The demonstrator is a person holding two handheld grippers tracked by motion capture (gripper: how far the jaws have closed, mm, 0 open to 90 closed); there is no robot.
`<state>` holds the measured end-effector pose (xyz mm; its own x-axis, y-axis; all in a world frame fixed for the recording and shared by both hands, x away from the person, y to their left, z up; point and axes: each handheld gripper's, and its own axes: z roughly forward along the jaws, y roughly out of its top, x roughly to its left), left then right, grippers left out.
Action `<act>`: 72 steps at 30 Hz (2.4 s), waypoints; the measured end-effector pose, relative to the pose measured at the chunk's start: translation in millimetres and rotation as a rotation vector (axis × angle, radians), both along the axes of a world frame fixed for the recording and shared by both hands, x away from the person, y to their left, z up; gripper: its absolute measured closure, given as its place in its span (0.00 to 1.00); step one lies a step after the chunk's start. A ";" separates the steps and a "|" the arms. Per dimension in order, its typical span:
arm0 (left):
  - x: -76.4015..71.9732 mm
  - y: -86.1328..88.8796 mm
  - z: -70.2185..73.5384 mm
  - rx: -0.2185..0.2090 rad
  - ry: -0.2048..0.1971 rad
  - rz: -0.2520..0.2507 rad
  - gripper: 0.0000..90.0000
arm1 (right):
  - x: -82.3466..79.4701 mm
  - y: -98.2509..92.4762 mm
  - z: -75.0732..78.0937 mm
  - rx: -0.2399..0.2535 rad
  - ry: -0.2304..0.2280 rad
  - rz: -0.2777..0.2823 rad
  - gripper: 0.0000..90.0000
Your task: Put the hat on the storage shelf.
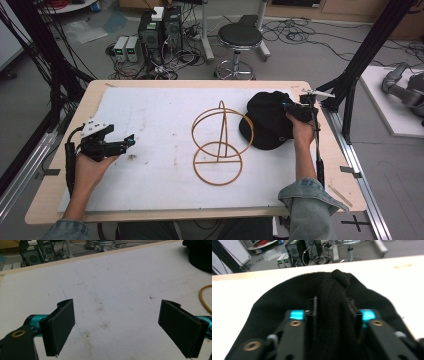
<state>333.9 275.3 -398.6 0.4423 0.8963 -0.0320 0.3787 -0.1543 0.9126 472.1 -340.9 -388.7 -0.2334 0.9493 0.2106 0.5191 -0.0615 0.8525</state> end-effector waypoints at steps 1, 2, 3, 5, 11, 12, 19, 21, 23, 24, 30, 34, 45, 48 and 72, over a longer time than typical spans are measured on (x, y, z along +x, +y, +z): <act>0.0 -0.1 0.3 0.002 -0.001 -0.001 0.16 | -0.9 0.4 1.3 -0.016 -0.012 0.001 0.87; 0.0 -0.1 0.3 0.002 -0.001 -0.001 0.16 | -2.0 1.3 2.9 -0.026 -0.022 -0.001 0.88; 0.1 -0.2 0.4 0.002 -0.002 -0.001 0.16 | -3.1 2.1 4.5 -0.031 -0.031 0.000 0.89; 0.3 -0.3 0.6 0.003 -0.003 -0.001 0.16 | -5.3 3.5 7.8 -0.041 -0.051 -0.001 0.91; 1.5 -1.5 0.9 -0.001 -0.005 -0.004 0.16 | -10.7 3.0 15.4 -0.037 -0.089 0.004 0.92; 1.6 -1.6 1.0 -0.002 -0.006 -0.004 0.16 | -12.5 2.1 17.7 -0.038 -0.102 0.004 0.92; 2.8 -1.7 1.5 -0.011 -0.010 -0.004 0.16 | -28.6 0.8 44.7 -0.037 -0.205 -0.001 0.93; 3.2 -2.5 1.7 -0.013 -0.011 -0.005 0.16 | -32.2 -0.1 54.3 -0.030 -0.230 0.000 0.93; 3.5 -3.2 2.0 -0.016 -0.013 -0.008 0.16 | -34.0 -0.2 59.4 -0.034 -0.244 0.001 0.93; 3.5 -3.4 2.4 -0.015 -0.012 -0.008 0.16 | -36.0 0.6 64.8 -0.032 -0.250 0.001 0.93; 3.3 -5.3 4.7 -0.014 -0.017 -0.014 0.16 | -46.9 5.2 96.1 -0.013 -0.314 0.018 0.93; 2.9 -6.1 6.3 -0.014 -0.020 -0.017 0.16 | -54.2 8.5 116.9 0.003 -0.353 0.027 0.93; 2.3 -5.8 8.8 -0.023 -0.026 -0.011 0.16 | -74.5 11.1 168.1 0.068 -0.433 0.064 0.93; 2.5 -5.2 9.1 -0.021 -0.026 -0.010 0.16 | -80.3 11.2 179.7 0.085 -0.449 0.080 0.93; 3.2 -4.9 9.9 -0.018 -0.027 -0.010 0.16 | -130.6 31.3 242.2 0.183 -0.587 0.311 0.92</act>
<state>337.1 270.4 -388.7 0.4518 0.8914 -0.0364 0.3526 -0.1409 0.9251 341.5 -309.6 -146.5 -0.6133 0.7812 0.1168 -0.0082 -0.1542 0.9880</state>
